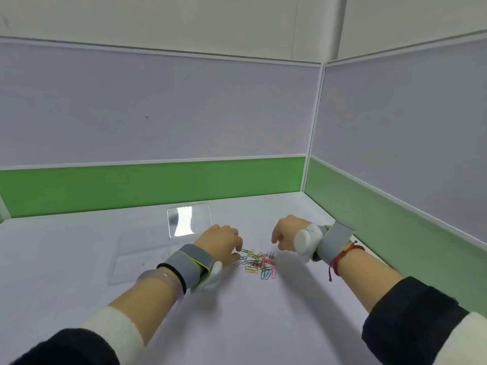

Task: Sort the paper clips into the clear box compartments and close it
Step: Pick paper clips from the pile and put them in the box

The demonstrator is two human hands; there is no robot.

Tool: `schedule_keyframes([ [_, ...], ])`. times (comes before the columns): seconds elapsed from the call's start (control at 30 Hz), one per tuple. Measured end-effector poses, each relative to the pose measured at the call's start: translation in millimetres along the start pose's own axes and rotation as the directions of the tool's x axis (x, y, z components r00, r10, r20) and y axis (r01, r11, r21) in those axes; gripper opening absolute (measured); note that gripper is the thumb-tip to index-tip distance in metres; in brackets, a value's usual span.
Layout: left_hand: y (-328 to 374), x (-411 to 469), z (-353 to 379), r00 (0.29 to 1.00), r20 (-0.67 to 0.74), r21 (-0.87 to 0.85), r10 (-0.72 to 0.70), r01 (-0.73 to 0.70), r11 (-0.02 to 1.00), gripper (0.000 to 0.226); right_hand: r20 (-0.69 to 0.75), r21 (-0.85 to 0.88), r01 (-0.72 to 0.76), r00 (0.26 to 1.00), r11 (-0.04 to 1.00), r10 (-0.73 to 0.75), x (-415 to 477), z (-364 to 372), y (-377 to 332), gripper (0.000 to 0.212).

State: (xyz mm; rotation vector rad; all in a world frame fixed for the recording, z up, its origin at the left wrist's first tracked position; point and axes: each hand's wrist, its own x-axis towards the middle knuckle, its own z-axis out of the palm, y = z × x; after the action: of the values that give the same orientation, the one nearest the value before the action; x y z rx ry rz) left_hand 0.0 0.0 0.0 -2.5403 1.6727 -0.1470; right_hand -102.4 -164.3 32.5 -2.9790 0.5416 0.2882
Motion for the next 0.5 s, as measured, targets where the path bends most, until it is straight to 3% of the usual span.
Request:
schedule_keyframes([
  [0.5,7,13,23,0.99,0.114,0.092,-0.086,0.076,0.993,0.025,-0.015,-0.014,0.021,1.0,1.0,-0.021,18,34,-7,0.037],
])
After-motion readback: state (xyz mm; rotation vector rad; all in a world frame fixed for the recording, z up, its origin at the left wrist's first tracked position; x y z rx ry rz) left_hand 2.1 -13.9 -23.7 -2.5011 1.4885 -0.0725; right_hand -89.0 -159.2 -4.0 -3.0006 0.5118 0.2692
